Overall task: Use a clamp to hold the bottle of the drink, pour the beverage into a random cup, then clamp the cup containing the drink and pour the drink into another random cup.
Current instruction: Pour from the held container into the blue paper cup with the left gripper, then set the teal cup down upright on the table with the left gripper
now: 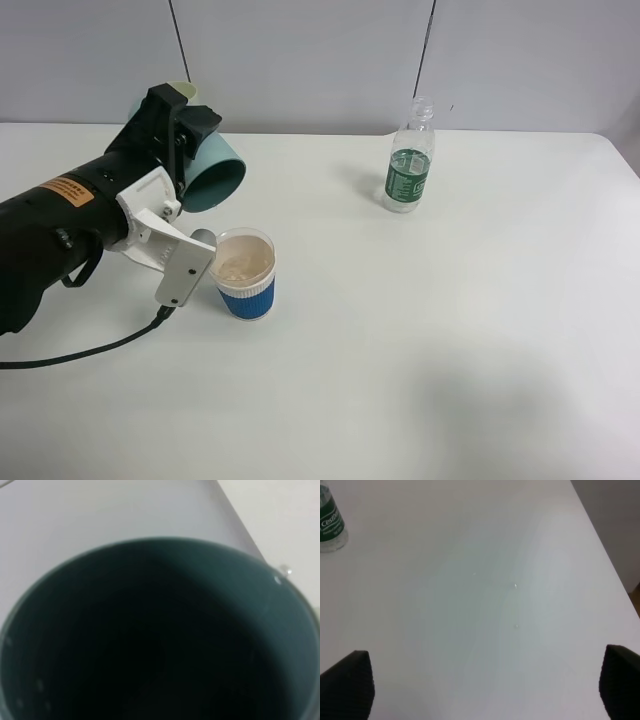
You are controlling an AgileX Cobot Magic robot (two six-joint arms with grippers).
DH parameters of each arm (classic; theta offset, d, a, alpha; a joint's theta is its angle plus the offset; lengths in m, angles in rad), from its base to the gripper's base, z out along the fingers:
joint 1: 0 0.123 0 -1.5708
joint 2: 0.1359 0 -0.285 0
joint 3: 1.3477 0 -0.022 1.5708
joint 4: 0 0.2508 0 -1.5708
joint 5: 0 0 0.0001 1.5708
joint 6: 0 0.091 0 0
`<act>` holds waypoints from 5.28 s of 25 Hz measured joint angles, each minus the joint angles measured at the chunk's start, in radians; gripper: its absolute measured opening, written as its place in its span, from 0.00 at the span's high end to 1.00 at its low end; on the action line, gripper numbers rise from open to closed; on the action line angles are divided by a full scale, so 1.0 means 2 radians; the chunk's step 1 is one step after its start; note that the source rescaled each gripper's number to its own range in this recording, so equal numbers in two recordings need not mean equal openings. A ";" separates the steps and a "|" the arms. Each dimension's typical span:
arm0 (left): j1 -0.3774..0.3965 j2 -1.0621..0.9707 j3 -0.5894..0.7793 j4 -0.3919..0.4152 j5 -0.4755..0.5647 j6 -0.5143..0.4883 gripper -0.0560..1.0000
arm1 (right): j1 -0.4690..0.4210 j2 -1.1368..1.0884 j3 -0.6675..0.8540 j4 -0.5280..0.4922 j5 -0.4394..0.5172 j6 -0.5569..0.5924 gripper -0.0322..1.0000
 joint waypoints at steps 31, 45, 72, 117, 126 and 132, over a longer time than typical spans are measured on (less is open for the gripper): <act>0.000 -0.015 0.008 0.088 0.024 -0.631 0.93 | 0.000 0.000 0.000 0.000 0.000 0.000 0.18; 0.140 -0.058 0.033 0.351 0.024 -1.001 0.93 | 0.000 0.000 0.000 0.000 0.000 0.000 0.18; 0.434 0.037 0.034 0.587 -0.027 -1.307 0.93 | 0.000 0.000 0.000 0.000 0.000 0.000 0.18; 0.437 0.316 -0.076 0.622 -0.137 -1.218 0.93 | 0.000 0.000 0.000 0.000 0.000 0.000 0.18; 0.437 0.318 -0.076 0.623 -0.135 -1.218 0.93 | 0.000 0.000 0.000 0.000 0.000 0.000 0.18; 0.437 0.318 -0.076 0.623 -0.134 -1.220 0.93 | 0.000 0.000 0.000 0.000 0.000 0.000 0.18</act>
